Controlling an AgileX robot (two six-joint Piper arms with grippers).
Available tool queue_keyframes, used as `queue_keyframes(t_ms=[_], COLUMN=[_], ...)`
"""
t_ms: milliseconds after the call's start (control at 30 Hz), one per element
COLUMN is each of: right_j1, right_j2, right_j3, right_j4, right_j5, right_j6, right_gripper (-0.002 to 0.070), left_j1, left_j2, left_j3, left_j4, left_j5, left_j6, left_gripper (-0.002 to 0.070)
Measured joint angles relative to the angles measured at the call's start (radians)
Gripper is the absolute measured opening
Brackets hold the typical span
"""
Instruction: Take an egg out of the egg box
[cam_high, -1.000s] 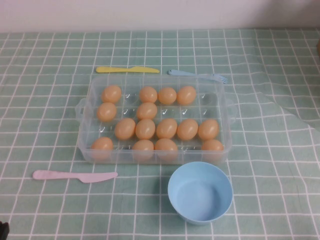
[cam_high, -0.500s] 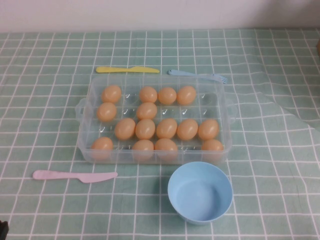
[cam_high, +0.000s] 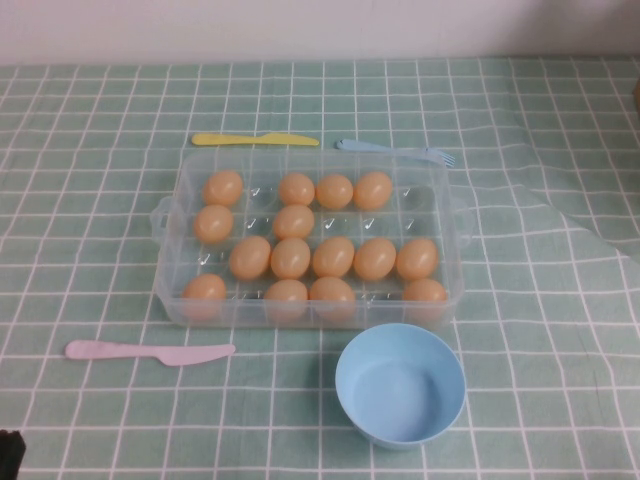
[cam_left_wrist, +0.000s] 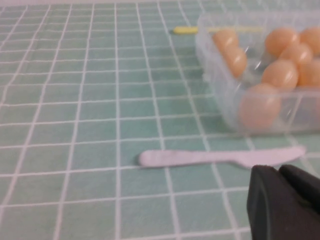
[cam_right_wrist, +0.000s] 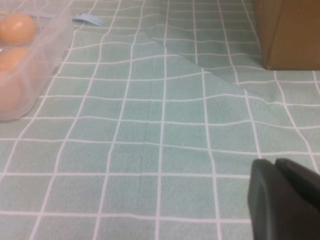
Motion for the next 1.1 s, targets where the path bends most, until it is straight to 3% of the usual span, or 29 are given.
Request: queue_keyframes(t_ms=[267, 367, 700, 833, 1100], right_j1=[0.000, 0.000, 0.000, 0.000, 0.000], right_j2=[0.000, 0.000, 0.000, 0.000, 0.000], right_j3=[0.000, 0.000, 0.000, 0.000, 0.000], right_j4=[0.000, 0.000, 0.000, 0.000, 0.000], right_j5=[0.000, 0.000, 0.000, 0.000, 0.000], right_j6=[0.000, 0.000, 0.000, 0.000, 0.000], right_gripper=[-0.0017, -0.0017, -0.0017, -0.0017, -0.0017], left_j1=[0.000, 0.000, 0.000, 0.000, 0.000], left_j2=[0.000, 0.000, 0.010, 0.137, 0.561], left_j3=[0.000, 0.000, -0.027, -0.171, -0.527], left_j4=[-0.330, -0.394, -0.450, -0.428, -0.219], left_j5=[-0.104, -0.146, -0.126, -0.014, 0.350], left_j6=[-0.069, -0.076, -0.099, -0.094, -0.018], left_gripper=[-0.0005, -0.0005, -0.0005, -0.0005, -0.0005])
